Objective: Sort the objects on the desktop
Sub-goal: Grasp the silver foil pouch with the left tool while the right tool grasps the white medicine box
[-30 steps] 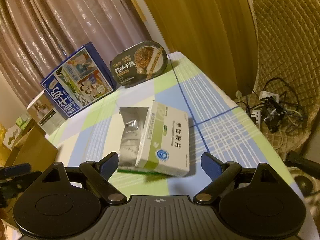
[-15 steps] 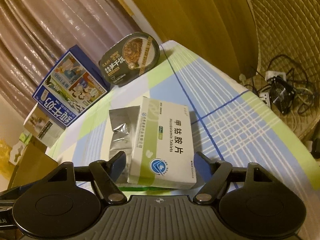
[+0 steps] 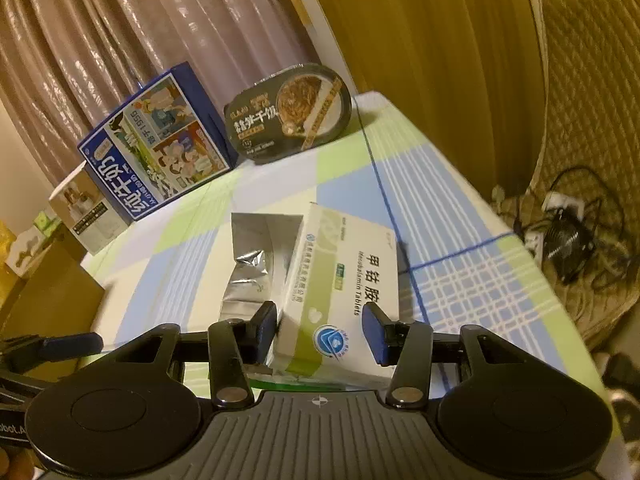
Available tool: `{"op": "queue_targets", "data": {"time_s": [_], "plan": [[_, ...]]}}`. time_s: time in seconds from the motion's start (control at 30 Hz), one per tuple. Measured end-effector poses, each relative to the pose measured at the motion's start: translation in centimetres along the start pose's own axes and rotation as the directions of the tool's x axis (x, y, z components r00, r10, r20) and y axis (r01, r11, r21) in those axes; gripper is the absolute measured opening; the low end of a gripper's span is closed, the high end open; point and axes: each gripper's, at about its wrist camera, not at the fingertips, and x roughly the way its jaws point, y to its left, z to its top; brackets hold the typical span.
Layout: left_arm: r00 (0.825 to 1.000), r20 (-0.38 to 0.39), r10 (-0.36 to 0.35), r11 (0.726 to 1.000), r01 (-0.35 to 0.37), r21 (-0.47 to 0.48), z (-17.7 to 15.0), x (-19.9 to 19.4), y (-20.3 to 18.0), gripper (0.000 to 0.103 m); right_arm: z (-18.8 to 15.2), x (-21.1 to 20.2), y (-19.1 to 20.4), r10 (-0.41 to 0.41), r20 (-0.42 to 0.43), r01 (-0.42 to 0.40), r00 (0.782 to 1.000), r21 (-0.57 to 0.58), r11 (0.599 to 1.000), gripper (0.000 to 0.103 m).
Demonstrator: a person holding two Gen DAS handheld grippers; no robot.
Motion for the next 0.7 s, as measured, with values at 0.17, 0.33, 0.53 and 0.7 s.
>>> {"op": "queue_targets", "data": {"time_s": [0.17, 0.33, 0.53, 0.7], "plan": [[1.000, -0.002, -0.003, 1.000, 0.003, 0.003, 0.1, 0.1, -0.2, 0.097, -0.5, 0.2, -0.7, -0.031, 0.010, 0.030, 0.999, 0.015, 0.999, 0.071], [1.000, -0.004, 0.001, 1.000, -0.001, 0.000, 0.6, 0.5, -0.1, 0.097, -0.5, 1.1, -1.1, -0.024, -0.018, 0.024, 1.000, 0.029, 0.999, 0.074], [1.000, -0.005, 0.001, 1.000, -0.001, -0.002, 0.8, 0.9, 0.0, 0.097, -0.4, 1.6, -0.8, -0.064, -0.028, 0.063, 0.998, -0.043, 0.997, 0.069], [1.000, -0.011, -0.004, 1.000, 0.004, -0.003, 1.0, 1.7, -0.3, 0.097, -0.7, 1.4, 0.1, -0.174, 0.007, 0.169, 0.985, -0.277, 0.946, 0.069]]}}
